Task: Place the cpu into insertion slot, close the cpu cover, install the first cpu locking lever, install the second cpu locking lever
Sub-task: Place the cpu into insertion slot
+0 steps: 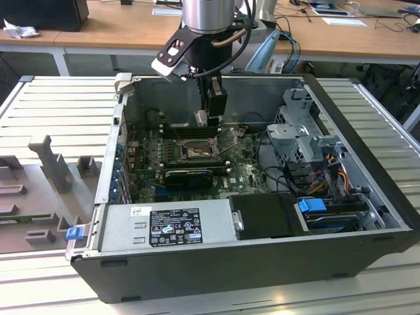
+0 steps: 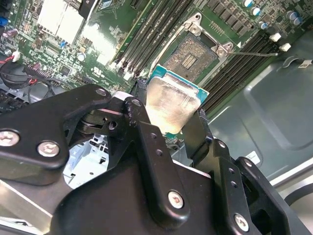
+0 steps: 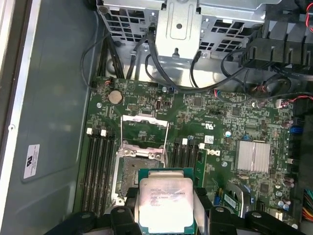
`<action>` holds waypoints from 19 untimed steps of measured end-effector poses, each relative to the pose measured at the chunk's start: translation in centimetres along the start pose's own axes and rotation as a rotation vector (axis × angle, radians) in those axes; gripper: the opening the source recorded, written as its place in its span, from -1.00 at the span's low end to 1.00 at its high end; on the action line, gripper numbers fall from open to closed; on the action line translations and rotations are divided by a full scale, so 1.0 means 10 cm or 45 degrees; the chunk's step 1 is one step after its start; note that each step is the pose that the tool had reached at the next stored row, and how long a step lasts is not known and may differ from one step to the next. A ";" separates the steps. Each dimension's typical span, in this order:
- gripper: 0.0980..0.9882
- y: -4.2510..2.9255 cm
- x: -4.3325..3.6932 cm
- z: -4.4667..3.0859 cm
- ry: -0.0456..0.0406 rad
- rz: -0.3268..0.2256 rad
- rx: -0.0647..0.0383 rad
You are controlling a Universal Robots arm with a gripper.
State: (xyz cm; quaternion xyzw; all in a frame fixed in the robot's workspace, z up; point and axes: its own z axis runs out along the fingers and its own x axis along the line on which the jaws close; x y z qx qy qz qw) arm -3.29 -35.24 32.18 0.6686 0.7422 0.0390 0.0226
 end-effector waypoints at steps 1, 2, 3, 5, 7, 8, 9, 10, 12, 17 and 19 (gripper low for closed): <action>-0.02 0.000 0.000 0.002 -0.001 0.016 0.000; -0.02 0.000 0.000 0.003 -0.003 0.034 -0.001; -0.02 -0.001 0.000 0.006 -0.006 0.069 -0.001; -0.02 -0.003 0.000 0.011 -0.010 0.109 -0.002; -0.02 -0.004 0.000 0.024 -0.010 0.110 -0.002; -0.02 -0.004 -0.001 0.029 -0.010 0.110 -0.002; -0.02 -0.005 -0.001 0.035 -0.010 0.110 -0.002; -0.02 -0.005 -0.001 0.039 -0.010 0.110 -0.002; -0.02 -0.006 -0.001 0.051 -0.010 0.110 -0.002; -0.02 -0.008 -0.001 0.075 -0.010 0.110 -0.002; -0.02 -0.009 -0.002 0.084 -0.010 0.110 -0.002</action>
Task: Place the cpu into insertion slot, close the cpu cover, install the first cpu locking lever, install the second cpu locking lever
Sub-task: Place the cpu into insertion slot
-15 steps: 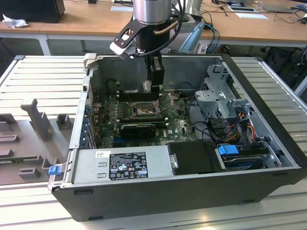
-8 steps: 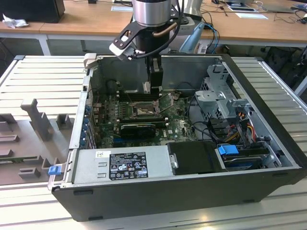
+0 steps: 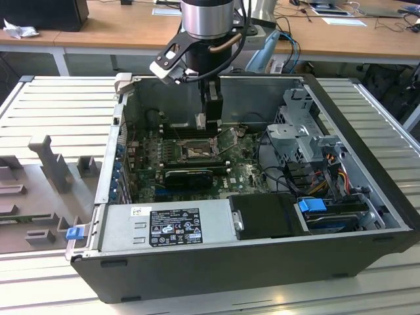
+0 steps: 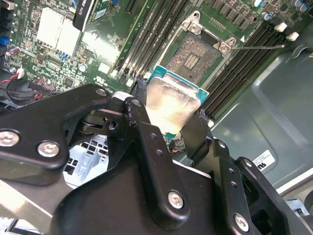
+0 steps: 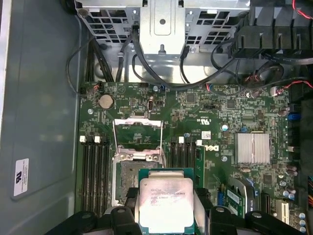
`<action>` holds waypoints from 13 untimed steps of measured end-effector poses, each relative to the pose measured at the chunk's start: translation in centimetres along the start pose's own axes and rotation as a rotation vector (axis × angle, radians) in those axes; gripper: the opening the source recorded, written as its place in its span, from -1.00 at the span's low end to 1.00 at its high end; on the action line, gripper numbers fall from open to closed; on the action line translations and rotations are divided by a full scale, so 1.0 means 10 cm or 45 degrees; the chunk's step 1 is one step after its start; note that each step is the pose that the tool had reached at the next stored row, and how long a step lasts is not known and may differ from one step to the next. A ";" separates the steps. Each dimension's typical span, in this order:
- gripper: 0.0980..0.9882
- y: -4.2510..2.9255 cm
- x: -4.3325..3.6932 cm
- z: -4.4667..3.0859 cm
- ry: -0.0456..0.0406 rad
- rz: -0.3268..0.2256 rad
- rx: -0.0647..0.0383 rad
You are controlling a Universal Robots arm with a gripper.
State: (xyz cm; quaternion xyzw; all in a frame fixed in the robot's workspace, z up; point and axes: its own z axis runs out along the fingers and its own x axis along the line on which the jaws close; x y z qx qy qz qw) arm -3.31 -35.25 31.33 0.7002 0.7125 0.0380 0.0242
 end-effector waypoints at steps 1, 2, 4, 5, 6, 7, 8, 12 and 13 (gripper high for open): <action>-0.02 0.000 0.000 0.004 0.000 0.000 0.000; -0.02 -0.001 0.000 0.008 0.000 0.000 0.000; -0.02 -0.001 0.000 0.017 0.000 0.000 0.000; -0.02 -0.002 0.000 0.021 0.000 0.000 0.000; -0.02 -0.003 -0.001 0.033 0.000 0.000 0.000; -0.02 -0.004 -0.001 0.045 0.000 0.000 0.000; -0.02 -0.004 -0.001 0.049 0.000 0.000 0.000; -0.02 -0.006 -0.001 0.072 0.000 0.000 0.000; -0.02 -0.007 -0.001 0.076 0.000 0.000 0.000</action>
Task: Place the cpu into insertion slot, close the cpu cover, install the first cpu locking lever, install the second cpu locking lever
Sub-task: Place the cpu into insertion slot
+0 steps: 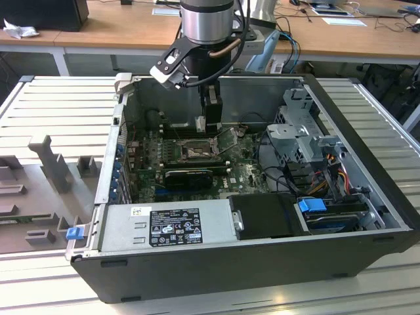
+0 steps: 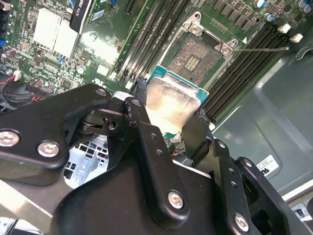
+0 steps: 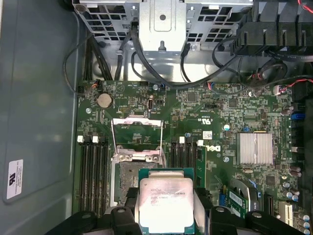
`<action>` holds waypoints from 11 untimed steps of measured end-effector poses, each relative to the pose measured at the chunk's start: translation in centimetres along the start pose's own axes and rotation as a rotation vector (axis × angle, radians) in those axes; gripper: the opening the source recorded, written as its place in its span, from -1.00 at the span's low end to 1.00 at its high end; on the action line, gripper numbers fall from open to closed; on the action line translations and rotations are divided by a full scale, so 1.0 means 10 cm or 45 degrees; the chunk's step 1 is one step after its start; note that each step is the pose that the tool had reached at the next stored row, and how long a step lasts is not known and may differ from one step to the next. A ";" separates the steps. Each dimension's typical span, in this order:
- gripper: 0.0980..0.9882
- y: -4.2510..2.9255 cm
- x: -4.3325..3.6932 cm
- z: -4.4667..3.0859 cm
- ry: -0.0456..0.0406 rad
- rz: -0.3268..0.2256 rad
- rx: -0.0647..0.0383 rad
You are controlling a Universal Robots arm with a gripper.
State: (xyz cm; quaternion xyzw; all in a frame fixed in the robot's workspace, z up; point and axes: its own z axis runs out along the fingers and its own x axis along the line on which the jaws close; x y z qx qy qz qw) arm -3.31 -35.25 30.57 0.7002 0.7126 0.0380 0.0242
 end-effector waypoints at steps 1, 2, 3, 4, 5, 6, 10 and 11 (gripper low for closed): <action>-0.02 -0.001 0.000 0.005 0.000 0.000 0.000; -0.02 -0.002 0.000 0.018 0.000 0.000 0.000; -0.02 -0.002 -0.001 0.024 0.000 0.000 0.000; -0.02 -0.003 -0.001 0.029 0.000 0.000 0.000; -0.02 -0.004 -0.001 0.039 0.000 0.000 0.000; -0.02 -0.004 -0.001 0.047 0.000 0.000 0.000; -0.02 -0.008 -0.002 0.094 0.000 0.000 0.000; -0.02 -0.009 -0.002 0.102 0.000 0.000 0.000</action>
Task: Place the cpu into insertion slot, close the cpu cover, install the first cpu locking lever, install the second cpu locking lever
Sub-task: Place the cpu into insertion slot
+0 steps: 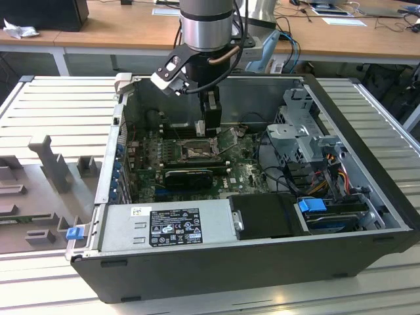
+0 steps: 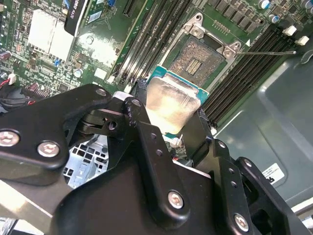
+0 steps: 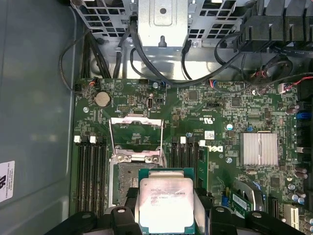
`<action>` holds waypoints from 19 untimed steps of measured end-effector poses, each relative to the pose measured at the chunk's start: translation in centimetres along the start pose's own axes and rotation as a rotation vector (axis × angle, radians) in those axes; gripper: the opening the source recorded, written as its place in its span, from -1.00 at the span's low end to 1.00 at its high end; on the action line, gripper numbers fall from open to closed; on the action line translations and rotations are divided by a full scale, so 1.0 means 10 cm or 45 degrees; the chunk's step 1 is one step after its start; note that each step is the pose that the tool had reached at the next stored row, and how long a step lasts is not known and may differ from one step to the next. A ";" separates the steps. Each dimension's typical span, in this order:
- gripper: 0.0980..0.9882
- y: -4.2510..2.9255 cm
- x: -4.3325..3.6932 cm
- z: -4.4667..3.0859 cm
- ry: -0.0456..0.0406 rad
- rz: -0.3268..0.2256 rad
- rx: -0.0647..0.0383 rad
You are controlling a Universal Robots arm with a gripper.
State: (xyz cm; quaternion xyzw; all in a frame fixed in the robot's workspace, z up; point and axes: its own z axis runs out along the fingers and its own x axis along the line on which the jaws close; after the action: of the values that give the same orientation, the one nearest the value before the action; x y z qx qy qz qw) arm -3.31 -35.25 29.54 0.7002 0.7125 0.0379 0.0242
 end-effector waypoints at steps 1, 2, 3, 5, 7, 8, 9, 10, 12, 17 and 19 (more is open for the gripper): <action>-0.02 -0.002 0.000 0.013 0.000 0.000 0.001; -0.02 -0.003 -0.001 0.032 0.000 0.000 0.002; -0.02 -0.004 -0.001 0.046 0.000 0.000 0.002; -0.02 -0.007 -0.002 0.079 0.000 0.000 0.004; -0.02 -0.012 -0.003 0.133 0.000 0.000 0.005; -0.02 -0.014 -0.003 0.148 0.000 0.000 0.005; -0.02 -0.015 -0.003 0.158 0.000 0.000 0.005; -0.02 -0.016 -0.003 0.178 0.001 0.000 0.005; -0.02 -0.020 -0.004 0.223 0.001 0.000 0.005; -0.02 -0.029 -0.006 0.321 0.001 0.000 0.009; -0.02 -0.035 -0.005 0.392 0.002 0.000 0.010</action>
State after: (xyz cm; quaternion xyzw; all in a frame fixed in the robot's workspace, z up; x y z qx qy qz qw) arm -3.31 -35.22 25.60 0.7003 0.7127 0.0357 0.0210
